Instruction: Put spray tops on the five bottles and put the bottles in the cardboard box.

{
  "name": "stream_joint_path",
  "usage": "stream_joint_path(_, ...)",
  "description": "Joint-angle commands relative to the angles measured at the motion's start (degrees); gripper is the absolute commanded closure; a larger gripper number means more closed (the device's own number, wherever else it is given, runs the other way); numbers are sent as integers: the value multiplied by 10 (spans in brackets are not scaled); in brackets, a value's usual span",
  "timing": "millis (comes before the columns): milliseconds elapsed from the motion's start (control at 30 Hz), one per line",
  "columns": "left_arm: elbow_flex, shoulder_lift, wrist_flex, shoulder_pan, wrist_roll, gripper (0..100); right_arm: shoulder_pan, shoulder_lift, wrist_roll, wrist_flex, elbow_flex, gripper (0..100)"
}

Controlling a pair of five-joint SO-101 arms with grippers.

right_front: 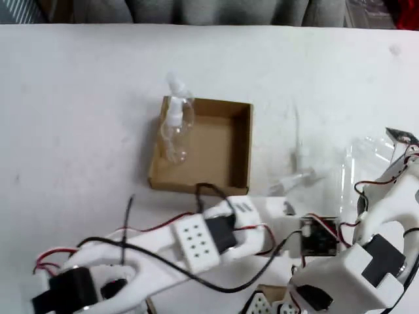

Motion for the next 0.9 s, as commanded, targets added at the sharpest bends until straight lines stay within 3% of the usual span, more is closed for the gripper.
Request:
stream_joint_path(0, 43, -88, -37, 43, -50, 980, -7, 21, -19, 0, -51, 983)
stream_joint_path(200, 102, -111, 4, 70, -123, 979, -7, 66, -33, 22, -114, 983)
stream_joint_path(500, 112, -116, -59, 63, -116, 980, 6, 94, -25, 22, -134, 983)
stream_joint_path(867, 138, -116, -148, 7, -63, 980, 130, 124, 27, -71, -181, 984)
